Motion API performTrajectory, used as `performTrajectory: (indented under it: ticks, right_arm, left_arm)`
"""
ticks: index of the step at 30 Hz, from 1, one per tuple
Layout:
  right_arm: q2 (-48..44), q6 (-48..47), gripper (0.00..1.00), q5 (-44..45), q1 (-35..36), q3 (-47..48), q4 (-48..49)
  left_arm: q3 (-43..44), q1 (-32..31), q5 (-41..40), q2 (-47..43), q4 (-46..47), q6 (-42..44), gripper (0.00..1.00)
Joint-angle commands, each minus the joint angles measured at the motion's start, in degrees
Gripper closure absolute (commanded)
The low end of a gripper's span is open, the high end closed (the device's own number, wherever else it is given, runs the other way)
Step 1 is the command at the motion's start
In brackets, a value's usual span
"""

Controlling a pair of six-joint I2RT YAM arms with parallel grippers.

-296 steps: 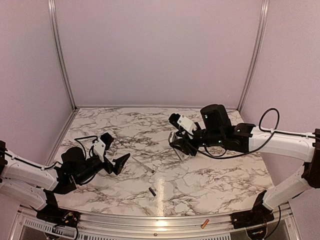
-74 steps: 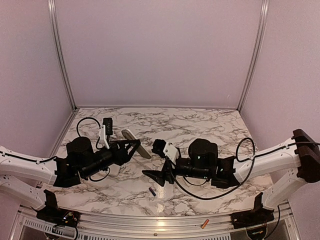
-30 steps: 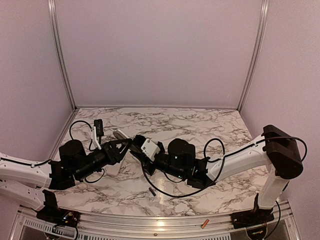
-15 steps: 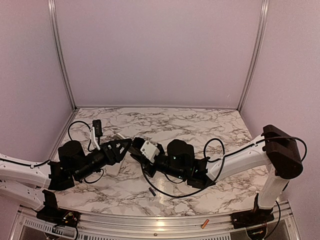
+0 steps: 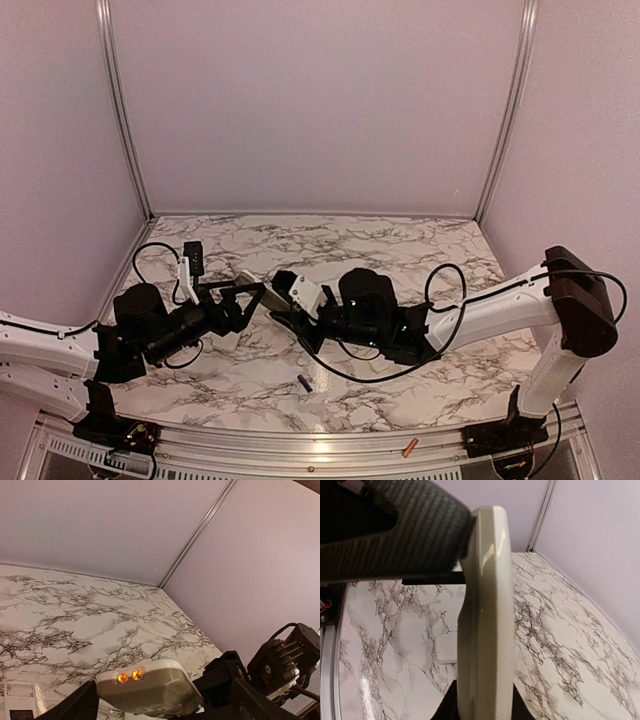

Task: Unload the batteries from the remote control
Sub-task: Pass from the left arm to the right, then pass from the right arm to the left

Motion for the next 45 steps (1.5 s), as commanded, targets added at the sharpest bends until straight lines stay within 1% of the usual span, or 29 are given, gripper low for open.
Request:
performTrajectory:
  ticks: [1, 3, 6, 9, 11, 13, 15, 17, 19, 20, 21, 23, 25, 28, 31, 33, 35, 39, 45]
  right_arm:
    - [-5.9, 4.3, 1.0, -6.7, -2.8, 1.1, -9.8]
    - [-8.7, 6.2, 1.0, -9.4, -4.6, 0.2, -13.4]
    - [-12.2, 9.0, 1.0, -12.9, -7.2, 0.0, -19.6]
    - [-15.2, 11.2, 1.0, -11.4, -7.9, 0.3, -27.3]
    - [-17.5, 13.1, 1.0, -9.7, -8.0, 0.0, -30.8]
    - [-20.0, 15.1, 1.0, -9.2, -8.0, -0.6, -34.2]
    - [-21.6, 16.7, 1.0, -10.0, -8.0, -1.1, -37.1]
    - [-22.4, 17.5, 1.0, -11.2, -8.1, -0.5, -41.9]
    - [-22.8, 17.4, 1.0, -12.7, -8.4, 0.4, -46.8]
    - [-23.0, 17.4, 1.0, -14.1, -8.8, 0.5, -48.7]
    - [-23.3, 17.2, 1.0, -16.7, -9.7, 0.3, -49.9]
    - [-23.4, 16.3, 1.0, -25.3, -12.0, -0.2, -50.8]
    - [-23.0, 15.4, 1.0, -31.6, -14.2, -0.5, -52.1]
    - [-21.5, 13.6, 1.0, -37.1, -17.1, 0.1, -54.3]
    - [-19.1, 12.2, 1.0, -43.9, -18.9, 0.6, -55.0]
    - [-17.0, 11.0, 1.0, -45.8, -19.0, 2.1, -56.3]
    - [-15.2, 11.3, 1.0, -46.7, -19.1, 3.0, -56.0]
    - [-12.1, 11.7, 1.0, -50.0, -19.1, 3.5, -54.3]
    - [-8.2, 13.1, 1.0, -55.4, -19.0, 5.0, -54.6]
  left_arm:
    - [-0.6, 0.3, -2.3, -2.2, -3.4, 8.1, 0.04]
    - [-1.1, 0.3, -2.6, -3.0, -3.3, 11.6, 0.01]
    - [-1.6, 0.3, -3.6, -3.6, -3.5, 19.8, 0.01]
    - [-3.9, 0.3, -6.5, -3.6, 0.0, 27.0, 0.01]
    - [-4.6, 0.3, -6.2, -2.7, 2.3, 31.6, 0.01]
    - [-3.7, 0.3, -4.8, -1.0, 1.8, 36.8, 0.01]
    - [-2.5, 0.3, -3.9, 0.7, 0.1, 39.4, 0.01]
    - [-3.5, 0.3, -1.5, 1.4, 2.4, 42.3, 0.01]
    - [-6.5, 0.2, 3.9, 2.3, 8.8, 46.6, 0.01]
    - [-8.2, 0.2, 6.4, 3.0, 13.5, 48.2, 0.01]
    - [-9.4, 0.2, 8.6, 4.0, 17.0, 49.3, 0.01]
    - [-10.6, 0.2, 13.6, 7.0, 21.3, 51.5, 0.01]
    - [-10.4, 0.1, 17.8, 9.9, 22.6, 53.8, 0.01]
    - [-10.3, 0.1, 21.3, 12.9, 23.9, 57.2, 0.01]
    - [-10.1, 0.0, 26.3, 14.3, 22.8, 62.2, 0.01]
    - [-9.5, 0.0, 31.9, 14.5, 19.2, 66.0, 0.01]
    - [-8.7, 0.0, 35.5, 14.6, 14.7, 69.0, 0.01]
    - [-8.3, 0.0, 36.1, 14.6, 12.5, 71.7, 0.02]
    - [-5.7, -1.0, 36.6, 17.9, 9.5, 77.2, 0.07]
